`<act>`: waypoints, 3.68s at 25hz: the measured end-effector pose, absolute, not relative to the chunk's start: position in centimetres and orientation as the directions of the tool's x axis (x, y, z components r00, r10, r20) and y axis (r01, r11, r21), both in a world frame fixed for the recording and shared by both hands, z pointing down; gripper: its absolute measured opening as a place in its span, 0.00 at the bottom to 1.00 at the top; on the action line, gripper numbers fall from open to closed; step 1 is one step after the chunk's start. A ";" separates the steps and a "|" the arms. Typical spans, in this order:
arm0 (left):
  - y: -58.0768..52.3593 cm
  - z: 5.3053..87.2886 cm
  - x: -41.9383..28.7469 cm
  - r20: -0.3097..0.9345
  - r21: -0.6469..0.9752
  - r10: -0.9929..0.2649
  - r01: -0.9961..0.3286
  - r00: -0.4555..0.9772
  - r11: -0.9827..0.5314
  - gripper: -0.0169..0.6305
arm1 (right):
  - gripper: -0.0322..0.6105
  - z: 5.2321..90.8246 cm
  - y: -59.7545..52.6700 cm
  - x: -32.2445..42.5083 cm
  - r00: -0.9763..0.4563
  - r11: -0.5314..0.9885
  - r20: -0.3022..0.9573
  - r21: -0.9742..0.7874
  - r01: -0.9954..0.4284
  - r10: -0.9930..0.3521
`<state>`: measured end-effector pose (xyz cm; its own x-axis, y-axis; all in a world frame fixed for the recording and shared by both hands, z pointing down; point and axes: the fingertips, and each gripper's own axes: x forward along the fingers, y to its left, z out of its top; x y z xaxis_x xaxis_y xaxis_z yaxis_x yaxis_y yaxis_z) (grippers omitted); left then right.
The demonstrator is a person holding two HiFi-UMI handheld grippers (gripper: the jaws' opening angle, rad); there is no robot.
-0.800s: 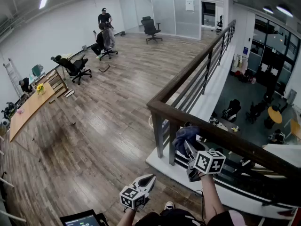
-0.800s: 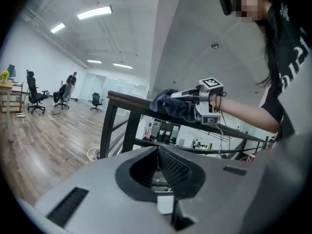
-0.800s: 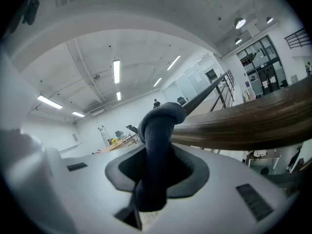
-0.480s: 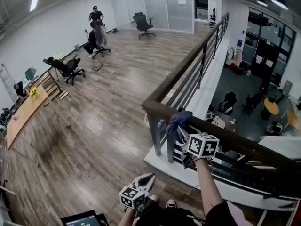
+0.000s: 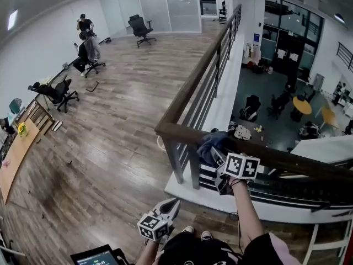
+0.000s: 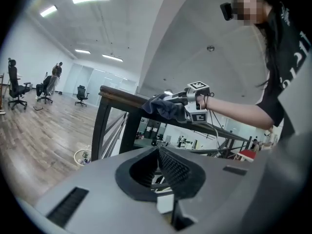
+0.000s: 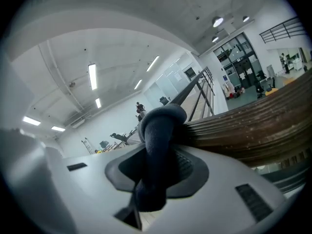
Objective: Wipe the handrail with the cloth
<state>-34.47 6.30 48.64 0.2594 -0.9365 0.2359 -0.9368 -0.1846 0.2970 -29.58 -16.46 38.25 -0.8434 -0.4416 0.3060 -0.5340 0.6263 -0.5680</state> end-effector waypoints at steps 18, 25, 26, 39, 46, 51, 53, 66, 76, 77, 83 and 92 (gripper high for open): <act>-1.1 48.3 -30.5 0.218 0.359 -0.758 -0.773 0.615 -0.524 0.03 | 0.21 37.8 -18.4 -13.5 -0.582 0.332 0.347 -0.564 -0.756 -0.736; -3.0 48.5 -23.3 0.222 0.353 -0.691 -0.718 0.688 -0.601 0.03 | 0.21 38.4 -19.0 -1.7 -0.490 0.225 0.357 -0.578 -0.785 -0.795; -3.3 48.7 -22.4 0.223 0.350 -0.693 -0.719 0.686 -0.600 0.03 | 0.21 38.6 -19.1 0.1 -0.483 0.214 0.355 -0.583 -0.784 -0.801; -8.1 49.7 -4.0 0.226 0.360 -0.670 -0.699 0.707 -0.617 0.03 | 0.21 39.3 -22.5 25.9 -0.399 0.132 0.374 -0.570 -0.811 -0.837; -9.6 50.7 4.2 0.233 0.343 -0.638 -0.676 0.734 -0.652 0.03 | 0.21 40.7 -23.8 36.7 -0.413 0.147 0.382 -0.562 -0.814 -0.827; -10.8 50.1 7.7 0.259 0.326 -0.638 -0.688 0.725 -0.648 0.03 | 0.21 39.4 -25.2 45.5 -0.380 0.119 0.398 -0.543 -0.831 -0.835; -10.9 50.5 8.7 0.277 0.325 -0.633 -0.691 0.723 -0.646 0.03 | 0.21 39.8 -25.5 48.6 -0.372 0.107 0.400 -0.549 -0.829 -0.838; -10.8 52.4 11.0 0.339 0.342 -0.612 -0.700 0.714 -0.627 0.03 | 0.21 41.1 -26.8 65.8 -0.247 0.012 0.416 -0.492 -0.871 -0.875; -9.2 52.5 10.4 0.352 0.348 -0.617 -0.710 0.704 -0.612 0.03 | 0.21 41.2 -25.5 69.9 -0.130 -0.075 0.412 -0.447 -0.892 -0.902; -9.1 52.6 10.1 0.351 0.348 -0.619 -0.712 0.703 -0.611 0.03 | 0.21 41.1 -25.0 69.0 -0.130 -0.068 0.409 -0.434 -0.898 -0.903; -8.4 52.7 8.2 0.333 0.344 -0.633 -0.715 0.699 -0.608 0.03 | 0.21 43.0 -20.8 60.1 -0.163 -0.025 0.399 -0.426 -0.904 -0.902; -5.1 52.6 4.1 0.331 0.341 -0.631 -0.712 0.702 -0.613 0.03 | 0.21 48.3 -15.6 41.2 -0.364 0.157 0.429 -0.446 -0.881 -0.826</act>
<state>4.11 -5.06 52.63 0.7017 -0.6311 0.3306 -0.7123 -0.6133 0.3413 41.17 -15.65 48.27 -0.3640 -0.8265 0.4294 -0.8814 0.1567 -0.4457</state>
